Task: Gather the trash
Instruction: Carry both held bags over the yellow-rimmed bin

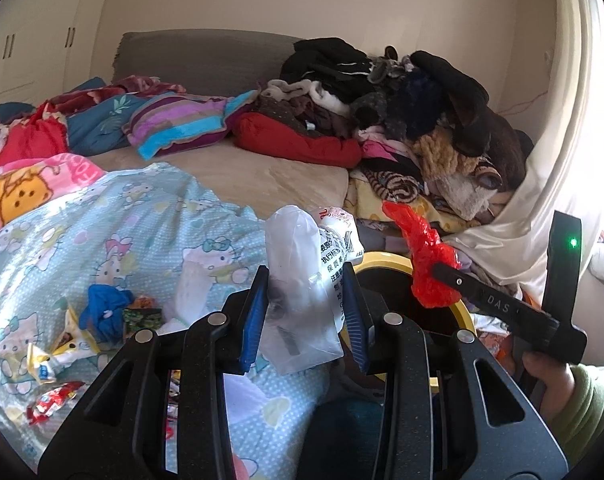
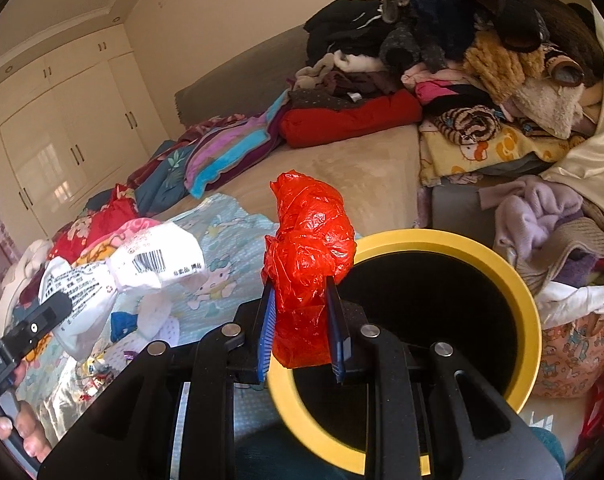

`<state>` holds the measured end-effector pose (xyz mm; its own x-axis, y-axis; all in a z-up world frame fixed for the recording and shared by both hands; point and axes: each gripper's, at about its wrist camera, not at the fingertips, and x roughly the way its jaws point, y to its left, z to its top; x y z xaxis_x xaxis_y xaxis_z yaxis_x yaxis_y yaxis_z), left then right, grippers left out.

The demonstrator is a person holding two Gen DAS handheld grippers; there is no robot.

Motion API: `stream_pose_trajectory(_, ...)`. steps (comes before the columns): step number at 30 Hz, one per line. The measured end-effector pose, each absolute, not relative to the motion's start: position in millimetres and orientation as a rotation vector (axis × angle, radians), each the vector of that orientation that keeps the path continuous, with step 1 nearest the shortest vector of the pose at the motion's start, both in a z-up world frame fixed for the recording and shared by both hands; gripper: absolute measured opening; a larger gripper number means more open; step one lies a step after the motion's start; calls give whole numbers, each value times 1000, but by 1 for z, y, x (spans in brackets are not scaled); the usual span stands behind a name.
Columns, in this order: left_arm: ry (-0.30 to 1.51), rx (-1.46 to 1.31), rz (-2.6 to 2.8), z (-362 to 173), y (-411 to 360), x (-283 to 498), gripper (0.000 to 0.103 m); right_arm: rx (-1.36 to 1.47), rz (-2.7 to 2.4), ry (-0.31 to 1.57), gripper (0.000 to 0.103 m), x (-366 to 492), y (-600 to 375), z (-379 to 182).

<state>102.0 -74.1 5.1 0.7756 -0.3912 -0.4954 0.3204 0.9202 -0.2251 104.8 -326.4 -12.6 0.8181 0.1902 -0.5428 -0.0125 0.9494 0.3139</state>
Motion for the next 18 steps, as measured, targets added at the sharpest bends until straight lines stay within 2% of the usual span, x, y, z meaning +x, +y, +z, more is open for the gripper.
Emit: stream_pose_trajectory(18,606,-43,-463,-9,-130,100,28,353,55,631,22,107,-378,-23)
